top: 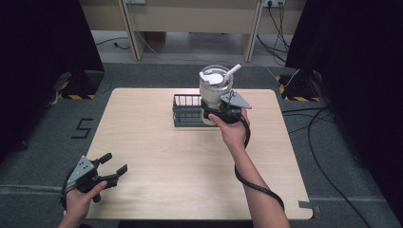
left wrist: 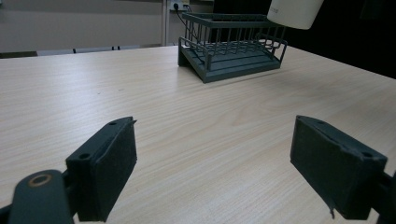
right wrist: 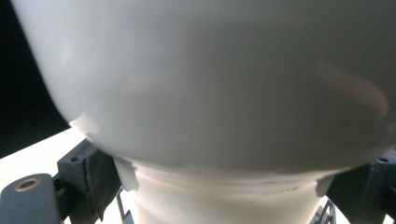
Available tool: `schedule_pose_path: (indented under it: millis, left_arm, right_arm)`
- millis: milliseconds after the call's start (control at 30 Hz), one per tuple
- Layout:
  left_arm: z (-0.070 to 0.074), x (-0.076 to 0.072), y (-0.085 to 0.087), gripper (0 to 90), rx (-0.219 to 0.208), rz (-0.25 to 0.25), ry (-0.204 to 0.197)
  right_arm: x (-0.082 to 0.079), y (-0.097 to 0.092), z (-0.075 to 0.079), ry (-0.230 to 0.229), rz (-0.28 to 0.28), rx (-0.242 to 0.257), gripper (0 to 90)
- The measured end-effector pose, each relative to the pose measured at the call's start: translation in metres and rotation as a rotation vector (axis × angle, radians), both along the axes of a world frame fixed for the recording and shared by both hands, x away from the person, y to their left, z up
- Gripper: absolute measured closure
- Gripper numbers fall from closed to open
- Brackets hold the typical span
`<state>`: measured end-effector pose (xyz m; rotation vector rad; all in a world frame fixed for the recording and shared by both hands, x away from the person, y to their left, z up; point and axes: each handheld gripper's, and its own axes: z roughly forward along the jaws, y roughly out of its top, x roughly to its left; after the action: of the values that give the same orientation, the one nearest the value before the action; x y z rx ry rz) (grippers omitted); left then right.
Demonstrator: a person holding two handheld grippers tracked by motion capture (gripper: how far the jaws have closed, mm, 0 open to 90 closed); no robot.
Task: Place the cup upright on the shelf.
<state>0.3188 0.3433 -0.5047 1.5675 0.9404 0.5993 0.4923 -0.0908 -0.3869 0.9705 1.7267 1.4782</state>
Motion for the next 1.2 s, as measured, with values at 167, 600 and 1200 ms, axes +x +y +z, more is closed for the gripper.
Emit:
schedule_pose_path:
  millis: [167,600,1200]
  left_arm:
    - [0.0,0.0,0.0,14.1,-0.002,0.001,-0.001]
    - [0.0,0.0,0.0,14.1,-0.004,0.0,-0.001]
    - [0.0,0.0,0.0,14.1,-0.005,-0.001,-0.001]
  right_arm:
    - [0.004,0.002,0.003,0.001,-0.006,0.002,11.0]
    - [0.013,0.006,0.011,-0.008,-0.009,0.001,11.0]
    - [0.026,0.013,0.021,-0.009,-0.013,0.01,11.0]
